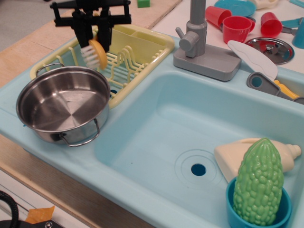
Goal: Put brush into pot or pan
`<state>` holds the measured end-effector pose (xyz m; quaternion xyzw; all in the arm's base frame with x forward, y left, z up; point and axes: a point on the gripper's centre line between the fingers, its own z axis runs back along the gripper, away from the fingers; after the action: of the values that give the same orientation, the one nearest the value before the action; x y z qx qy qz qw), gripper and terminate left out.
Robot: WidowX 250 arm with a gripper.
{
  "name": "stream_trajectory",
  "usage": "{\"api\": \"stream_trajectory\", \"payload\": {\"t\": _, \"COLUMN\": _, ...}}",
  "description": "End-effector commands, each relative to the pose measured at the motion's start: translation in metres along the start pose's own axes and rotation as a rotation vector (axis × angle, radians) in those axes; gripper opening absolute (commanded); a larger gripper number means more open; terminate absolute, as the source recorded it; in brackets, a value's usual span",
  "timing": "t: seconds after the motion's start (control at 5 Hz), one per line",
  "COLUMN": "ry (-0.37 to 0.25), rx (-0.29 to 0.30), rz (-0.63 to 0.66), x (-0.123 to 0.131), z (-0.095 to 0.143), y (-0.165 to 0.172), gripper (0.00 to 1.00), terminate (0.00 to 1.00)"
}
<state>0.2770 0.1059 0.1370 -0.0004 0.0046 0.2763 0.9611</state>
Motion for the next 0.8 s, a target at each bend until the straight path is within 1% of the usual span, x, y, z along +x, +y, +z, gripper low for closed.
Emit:
{"api": "stream_trajectory", "payload": {"t": 0.0, "ry": -0.167, "rx": 0.006, "rz": 0.032, "x": -0.015, "z": 0.045, "y": 0.004, "gripper": 0.0, "terminate": 0.0}}
{"api": "stream_trajectory", "payload": {"t": 0.2, "ry": -0.169, "rx": 0.032, "rz": 0.075, "x": -0.031, "z": 0.058, "y": 0.01, "gripper": 0.0, "terminate": 0.0}}
{"api": "stream_trajectory", "payload": {"t": 0.4, "ry": -0.171, "rx": 0.029, "rz": 0.103, "x": -0.048, "z": 0.056, "y": 0.013, "gripper": 0.0, "terminate": 0.0}}
{"api": "stream_trajectory", "payload": {"t": 0.6, "ry": -0.157, "rx": 0.013, "rz": 0.136, "x": -0.066, "z": 0.048, "y": 0.02, "gripper": 0.0, "terminate": 0.0}}
